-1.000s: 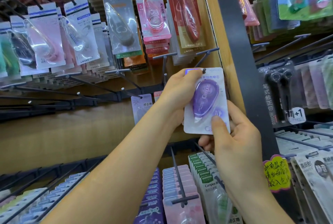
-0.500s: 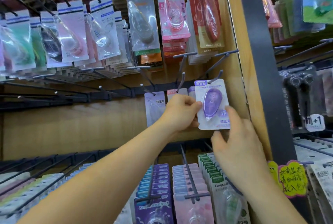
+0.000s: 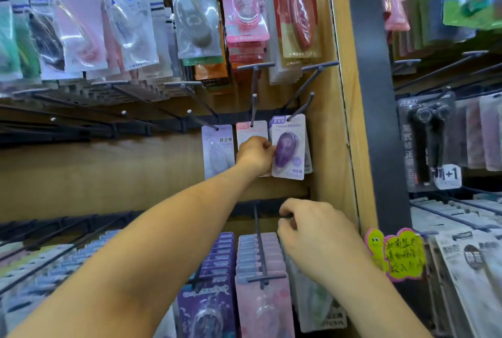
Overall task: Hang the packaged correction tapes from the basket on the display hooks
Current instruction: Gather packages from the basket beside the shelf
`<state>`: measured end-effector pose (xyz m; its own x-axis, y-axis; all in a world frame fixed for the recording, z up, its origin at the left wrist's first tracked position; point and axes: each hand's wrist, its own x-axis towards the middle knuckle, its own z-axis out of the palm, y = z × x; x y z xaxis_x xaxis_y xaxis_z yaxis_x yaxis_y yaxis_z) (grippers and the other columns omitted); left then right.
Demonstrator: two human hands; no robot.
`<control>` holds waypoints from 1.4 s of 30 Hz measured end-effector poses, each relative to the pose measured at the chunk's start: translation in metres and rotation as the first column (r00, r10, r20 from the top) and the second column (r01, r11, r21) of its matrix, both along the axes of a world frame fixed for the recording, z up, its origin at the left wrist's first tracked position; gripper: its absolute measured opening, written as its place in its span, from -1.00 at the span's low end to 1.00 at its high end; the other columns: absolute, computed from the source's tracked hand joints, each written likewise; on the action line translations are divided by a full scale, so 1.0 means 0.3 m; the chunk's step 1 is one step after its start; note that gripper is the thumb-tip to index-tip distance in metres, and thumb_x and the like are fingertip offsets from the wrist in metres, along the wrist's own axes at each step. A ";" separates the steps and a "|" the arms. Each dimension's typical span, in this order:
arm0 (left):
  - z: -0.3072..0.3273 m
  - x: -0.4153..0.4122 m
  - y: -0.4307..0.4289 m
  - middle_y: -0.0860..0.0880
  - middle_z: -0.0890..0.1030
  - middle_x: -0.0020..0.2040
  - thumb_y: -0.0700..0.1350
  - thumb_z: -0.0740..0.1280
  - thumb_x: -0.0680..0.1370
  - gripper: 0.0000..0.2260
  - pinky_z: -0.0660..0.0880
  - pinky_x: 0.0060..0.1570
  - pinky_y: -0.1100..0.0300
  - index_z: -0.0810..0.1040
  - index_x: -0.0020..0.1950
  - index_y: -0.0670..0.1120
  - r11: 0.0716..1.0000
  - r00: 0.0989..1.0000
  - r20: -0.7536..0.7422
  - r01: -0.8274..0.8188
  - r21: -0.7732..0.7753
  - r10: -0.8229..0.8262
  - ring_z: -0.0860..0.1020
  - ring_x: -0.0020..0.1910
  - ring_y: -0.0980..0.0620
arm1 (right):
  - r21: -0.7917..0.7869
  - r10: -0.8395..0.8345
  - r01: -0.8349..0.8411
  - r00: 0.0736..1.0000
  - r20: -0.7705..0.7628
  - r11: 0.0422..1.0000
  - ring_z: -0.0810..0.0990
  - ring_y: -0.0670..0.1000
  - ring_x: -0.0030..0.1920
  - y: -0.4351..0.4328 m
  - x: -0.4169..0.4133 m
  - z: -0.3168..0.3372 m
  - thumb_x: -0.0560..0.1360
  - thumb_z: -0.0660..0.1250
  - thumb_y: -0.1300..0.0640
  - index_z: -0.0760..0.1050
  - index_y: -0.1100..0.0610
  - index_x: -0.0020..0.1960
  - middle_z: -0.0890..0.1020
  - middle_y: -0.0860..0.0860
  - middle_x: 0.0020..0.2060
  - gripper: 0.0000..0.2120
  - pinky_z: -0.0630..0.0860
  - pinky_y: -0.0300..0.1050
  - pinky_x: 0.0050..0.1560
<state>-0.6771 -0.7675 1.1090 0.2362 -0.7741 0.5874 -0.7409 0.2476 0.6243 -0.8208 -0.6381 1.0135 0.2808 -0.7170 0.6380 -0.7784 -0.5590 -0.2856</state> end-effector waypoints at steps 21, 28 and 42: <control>-0.273 0.256 0.920 0.04 0.65 -0.39 -0.16 0.31 0.44 -0.83 0.54 -0.26 0.15 0.63 -0.25 0.07 0.961 0.944 0.224 -0.199 -0.193 0.240 0.59 -0.39 0.08 | -0.115 0.558 -0.581 0.810 -0.180 0.806 0.58 -0.09 -0.21 0.227 0.106 0.034 0.57 0.30 0.04 0.61 -0.07 0.11 0.65 -0.12 -0.23 -0.84 0.56 -0.01 -0.06; -0.585 0.489 1.276 0.06 0.55 -0.45 -0.11 0.29 0.49 -0.84 0.45 -0.32 0.11 0.55 -0.24 0.12 0.845 0.806 0.375 -0.526 0.097 0.458 0.49 -0.42 0.12 | 0.165 0.720 -0.741 0.533 -0.444 0.650 0.51 -0.11 -0.19 0.441 0.435 -0.110 0.61 0.25 0.02 0.55 -0.07 0.23 0.61 -0.13 -0.16 -0.77 0.43 -0.18 -0.14; -1.389 1.083 2.063 -0.05 0.69 0.05 -0.13 0.27 0.55 -0.80 0.52 0.03 0.08 0.65 0.08 0.02 0.391 0.670 0.362 -0.700 0.597 0.648 0.62 0.07 -0.13 | 0.665 0.859 -0.572 0.153 -0.488 0.480 0.52 0.15 0.27 0.910 1.285 -0.893 0.60 0.25 0.09 0.44 0.07 0.40 0.59 0.10 0.25 -0.63 0.43 -0.09 0.17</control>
